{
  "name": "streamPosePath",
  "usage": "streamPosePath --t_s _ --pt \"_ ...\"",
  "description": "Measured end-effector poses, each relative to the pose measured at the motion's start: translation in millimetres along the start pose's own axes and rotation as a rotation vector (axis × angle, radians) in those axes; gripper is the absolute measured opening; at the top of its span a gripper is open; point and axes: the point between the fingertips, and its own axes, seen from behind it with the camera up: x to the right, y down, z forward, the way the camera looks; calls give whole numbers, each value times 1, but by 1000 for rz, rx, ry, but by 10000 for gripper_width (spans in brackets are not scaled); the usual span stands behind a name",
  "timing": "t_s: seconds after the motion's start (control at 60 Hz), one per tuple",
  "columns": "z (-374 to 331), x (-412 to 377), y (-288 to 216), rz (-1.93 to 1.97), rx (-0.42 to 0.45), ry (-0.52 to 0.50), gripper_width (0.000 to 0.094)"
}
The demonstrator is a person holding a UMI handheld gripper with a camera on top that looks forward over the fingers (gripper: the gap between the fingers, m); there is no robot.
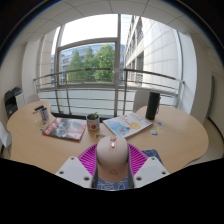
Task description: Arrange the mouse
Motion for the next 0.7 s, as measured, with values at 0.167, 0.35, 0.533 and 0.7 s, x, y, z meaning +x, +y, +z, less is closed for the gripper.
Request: streamPosePath --t_s 0.167,0.35,0.533,0.7 --pt "40 42 82 -28 -178 -14 407" --pt "55 50 126 16 -266 -44 495" --pt "28 53 113 26 -255 -18 861" --pt "-44 44 81 9 -210 24 848"
